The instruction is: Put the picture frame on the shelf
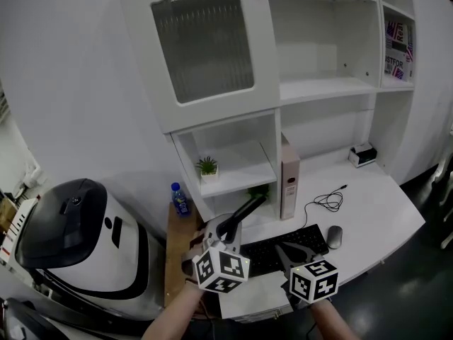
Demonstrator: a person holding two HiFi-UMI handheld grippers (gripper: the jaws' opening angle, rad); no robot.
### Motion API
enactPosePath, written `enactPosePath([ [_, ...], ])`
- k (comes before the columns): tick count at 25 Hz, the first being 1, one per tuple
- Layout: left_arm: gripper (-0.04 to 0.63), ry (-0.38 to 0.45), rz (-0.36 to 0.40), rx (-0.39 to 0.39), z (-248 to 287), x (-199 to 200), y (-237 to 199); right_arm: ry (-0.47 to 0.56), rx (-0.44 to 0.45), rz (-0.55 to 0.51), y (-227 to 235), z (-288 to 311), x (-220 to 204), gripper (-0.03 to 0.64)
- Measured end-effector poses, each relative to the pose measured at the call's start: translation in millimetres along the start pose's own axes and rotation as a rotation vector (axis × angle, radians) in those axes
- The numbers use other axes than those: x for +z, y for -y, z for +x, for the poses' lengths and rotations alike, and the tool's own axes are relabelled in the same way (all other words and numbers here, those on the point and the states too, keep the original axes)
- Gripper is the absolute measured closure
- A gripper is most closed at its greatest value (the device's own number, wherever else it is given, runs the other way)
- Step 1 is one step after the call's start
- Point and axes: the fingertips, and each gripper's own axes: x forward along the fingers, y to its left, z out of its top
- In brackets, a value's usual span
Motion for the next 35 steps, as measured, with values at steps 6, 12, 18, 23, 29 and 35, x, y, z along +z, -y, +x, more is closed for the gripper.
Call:
enactPosePath([
  [6,0.557,0.014,0.119,0.028,11.8,13.2,-8.5,0.011,0.012,-0.016,0.9,6.6,13.6,0.614],
  [12,0.557,0.031,0.256,0.071,20.8,29.7,-19.8,0.008,0.02,-0.02,4.3,11.6,17.2,0.614],
  [18,0.557,0.044,0.351,0.094,36.3,39.3,-25.8,-0.001,0.015,-0.017,14.1,14.8,17.1,0.615],
  [23,0.557,0.056,0.422,0.103,51.5,42.0,-25.9,-0.005,0.01,-0.012,21.9,17.1,16.2,0.615],
  [29,0.557,0.05,0.473,0.097,68.7,39.5,-25.6,-0.017,0.002,-0.004,32.4,20.6,13.7,0.615],
  [35,0.557,0.045,0.508,0.082,84.3,34.6,-25.6,-0.025,-0.004,0.01,40.8,23.4,11.9,0.615],
])
